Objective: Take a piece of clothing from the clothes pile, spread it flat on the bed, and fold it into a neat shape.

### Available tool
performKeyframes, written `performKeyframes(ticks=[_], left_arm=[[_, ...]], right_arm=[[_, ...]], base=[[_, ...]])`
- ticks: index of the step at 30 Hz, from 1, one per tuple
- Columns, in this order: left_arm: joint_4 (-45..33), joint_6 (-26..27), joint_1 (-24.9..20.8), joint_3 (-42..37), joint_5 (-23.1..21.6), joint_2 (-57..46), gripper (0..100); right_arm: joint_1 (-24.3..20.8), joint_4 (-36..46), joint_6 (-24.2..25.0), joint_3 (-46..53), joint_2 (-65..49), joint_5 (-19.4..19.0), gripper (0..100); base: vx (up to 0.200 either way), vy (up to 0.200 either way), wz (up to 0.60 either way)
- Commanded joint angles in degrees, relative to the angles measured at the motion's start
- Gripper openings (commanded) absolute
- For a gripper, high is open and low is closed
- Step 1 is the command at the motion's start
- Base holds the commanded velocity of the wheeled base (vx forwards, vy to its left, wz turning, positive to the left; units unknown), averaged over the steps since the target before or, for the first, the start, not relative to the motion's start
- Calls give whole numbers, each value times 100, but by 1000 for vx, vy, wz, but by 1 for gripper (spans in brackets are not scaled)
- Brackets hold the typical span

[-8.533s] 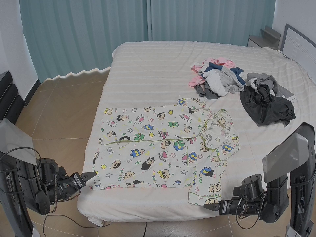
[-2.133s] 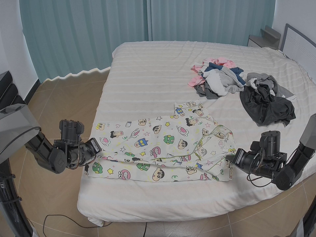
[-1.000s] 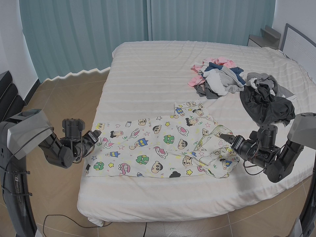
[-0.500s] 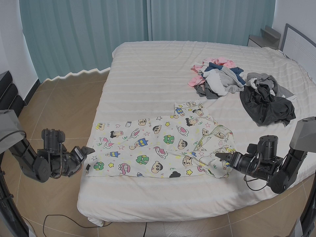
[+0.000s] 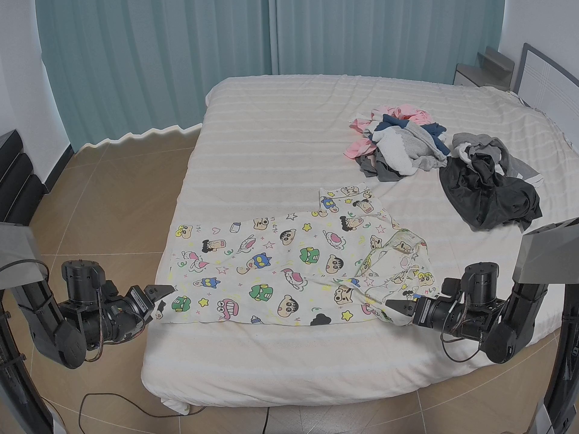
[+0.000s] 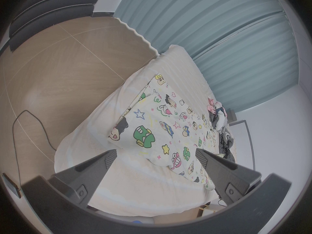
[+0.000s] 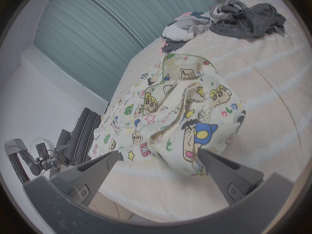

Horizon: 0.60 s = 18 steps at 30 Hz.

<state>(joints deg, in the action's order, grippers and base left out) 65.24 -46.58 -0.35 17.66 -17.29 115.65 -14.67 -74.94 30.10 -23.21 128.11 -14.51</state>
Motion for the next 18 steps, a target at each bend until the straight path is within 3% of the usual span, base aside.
performKeyframes(ticks=[1,4,5,18], left_arm=[[428,26,0,-307,6,502,100],[445,26,0,-307,6,537,100],[445,26,0,-307,6,546,100],[445,26,0,-316,15,581,100]], right_arm=[[-36,-452,-39,36,434,62,100],[-45,-540,-66,62,531,159,100],[-45,-531,-83,62,539,176,0],[69,-513,-382,124,487,414,0]], base=[[0,0,0],[0,0,0],[0,0,0],[0,0,0]])
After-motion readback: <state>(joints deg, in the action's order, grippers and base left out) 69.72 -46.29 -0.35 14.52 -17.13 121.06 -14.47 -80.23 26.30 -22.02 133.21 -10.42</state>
